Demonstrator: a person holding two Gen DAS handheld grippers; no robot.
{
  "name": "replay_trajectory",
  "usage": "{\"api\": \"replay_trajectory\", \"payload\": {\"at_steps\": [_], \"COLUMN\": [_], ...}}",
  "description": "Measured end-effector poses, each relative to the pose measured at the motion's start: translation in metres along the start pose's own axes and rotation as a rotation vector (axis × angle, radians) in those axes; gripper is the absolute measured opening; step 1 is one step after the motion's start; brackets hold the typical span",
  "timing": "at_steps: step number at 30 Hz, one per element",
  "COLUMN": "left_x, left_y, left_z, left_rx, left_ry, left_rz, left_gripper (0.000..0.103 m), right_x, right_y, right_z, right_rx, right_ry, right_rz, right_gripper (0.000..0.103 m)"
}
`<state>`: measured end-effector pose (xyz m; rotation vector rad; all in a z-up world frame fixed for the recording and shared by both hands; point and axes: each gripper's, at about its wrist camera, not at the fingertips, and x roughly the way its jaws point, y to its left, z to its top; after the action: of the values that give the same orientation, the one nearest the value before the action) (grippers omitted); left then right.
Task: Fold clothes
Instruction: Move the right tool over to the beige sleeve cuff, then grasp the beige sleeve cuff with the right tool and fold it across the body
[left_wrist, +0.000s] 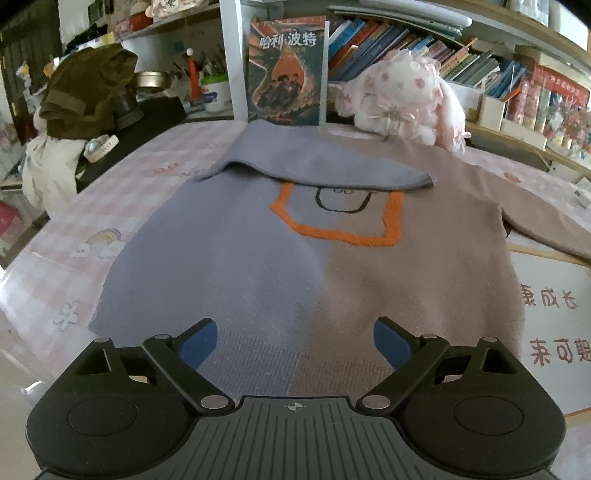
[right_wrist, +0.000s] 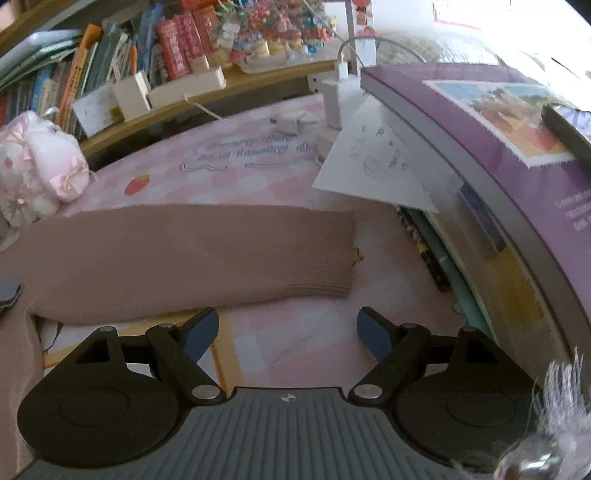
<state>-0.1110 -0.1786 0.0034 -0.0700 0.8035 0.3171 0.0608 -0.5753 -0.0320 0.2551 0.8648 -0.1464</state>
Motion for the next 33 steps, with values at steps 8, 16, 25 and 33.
{"api": "replay_trajectory", "payload": {"at_steps": [8,16,25,33], "left_x": [-0.009,-0.013,-0.016,-0.016], "left_y": [-0.009,-0.006,-0.013,-0.014], "left_z": [0.0,-0.004,-0.003,-0.003], "left_rx": [0.044,0.03,0.09,0.098], "left_ry": [0.007,0.042,0.033,0.04], "left_rz": [0.053,0.085,0.094,0.096], "left_gripper": [0.094,0.094,0.094,0.094], "right_x": [0.01,0.011,0.017,0.022], "right_y": [-0.004,-0.005,-0.021,-0.029], "right_z": [0.01,0.007,0.012,0.015], "right_rx": [0.09,0.162,0.207,0.235], "right_ry": [-0.038,-0.067,-0.096,-0.08], "right_rz": [0.113,0.228,0.19,0.179], "right_gripper": [0.08,0.072,0.041,0.013]}}
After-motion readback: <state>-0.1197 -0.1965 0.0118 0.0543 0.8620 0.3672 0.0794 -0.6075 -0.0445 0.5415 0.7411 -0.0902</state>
